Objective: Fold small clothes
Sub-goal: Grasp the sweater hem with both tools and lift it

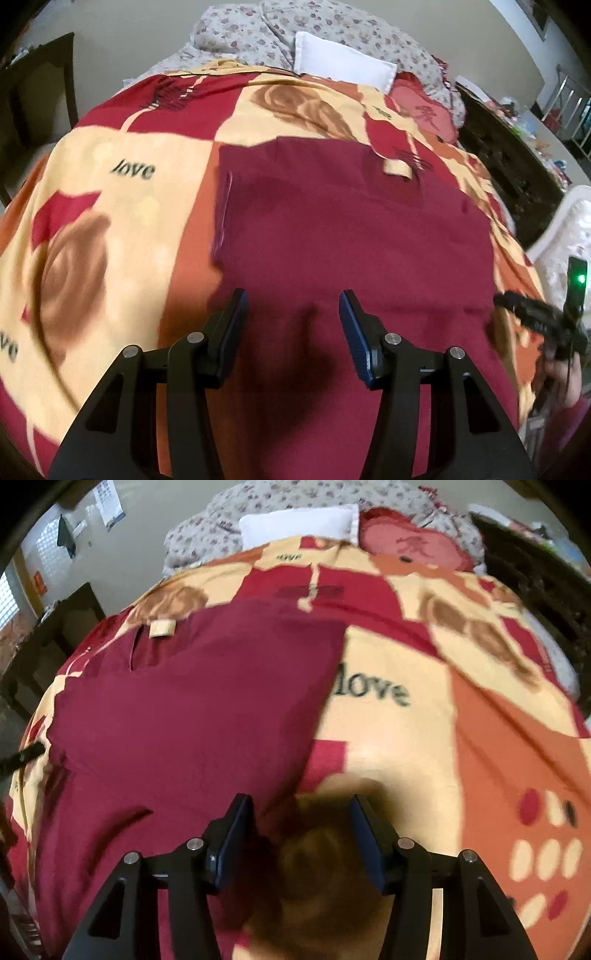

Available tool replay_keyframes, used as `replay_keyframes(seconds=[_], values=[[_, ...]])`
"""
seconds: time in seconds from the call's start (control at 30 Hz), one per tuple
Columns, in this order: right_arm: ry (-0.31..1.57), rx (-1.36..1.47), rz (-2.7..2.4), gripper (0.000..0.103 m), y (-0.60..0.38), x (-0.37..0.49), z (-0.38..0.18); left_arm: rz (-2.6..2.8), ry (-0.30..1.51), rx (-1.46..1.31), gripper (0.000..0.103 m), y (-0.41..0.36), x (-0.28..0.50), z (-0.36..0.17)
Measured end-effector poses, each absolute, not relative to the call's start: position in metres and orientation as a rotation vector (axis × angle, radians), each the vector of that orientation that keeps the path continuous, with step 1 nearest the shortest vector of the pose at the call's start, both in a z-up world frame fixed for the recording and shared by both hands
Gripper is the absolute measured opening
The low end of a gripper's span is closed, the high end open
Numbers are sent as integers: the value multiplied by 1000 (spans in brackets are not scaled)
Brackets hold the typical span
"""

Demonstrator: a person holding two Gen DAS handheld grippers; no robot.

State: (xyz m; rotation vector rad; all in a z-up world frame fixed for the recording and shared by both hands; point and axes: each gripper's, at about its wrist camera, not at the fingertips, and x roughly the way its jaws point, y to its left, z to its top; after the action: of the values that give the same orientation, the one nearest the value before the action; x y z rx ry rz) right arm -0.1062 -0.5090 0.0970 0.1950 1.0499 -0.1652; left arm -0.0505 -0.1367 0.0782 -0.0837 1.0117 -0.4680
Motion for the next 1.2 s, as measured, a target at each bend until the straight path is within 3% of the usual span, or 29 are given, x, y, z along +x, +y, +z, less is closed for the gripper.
replay_keyframes(seconds=[0.2, 0.33, 0.67, 1.2], values=[[1056, 386, 49, 56, -508, -173, 121, -541, 1070, -95, 51, -109, -110, 86], [1079, 478, 142, 71, -494, -232, 117, -590, 1137, -89, 58, -95, -154, 82], [1110, 562, 209, 71, -460, -314, 80, -623, 1272, -123, 62, -59, -231, 64], [1146, 606, 331, 71, -438, -318, 68, -657, 1457, -210, 62, -67, -248, 32]])
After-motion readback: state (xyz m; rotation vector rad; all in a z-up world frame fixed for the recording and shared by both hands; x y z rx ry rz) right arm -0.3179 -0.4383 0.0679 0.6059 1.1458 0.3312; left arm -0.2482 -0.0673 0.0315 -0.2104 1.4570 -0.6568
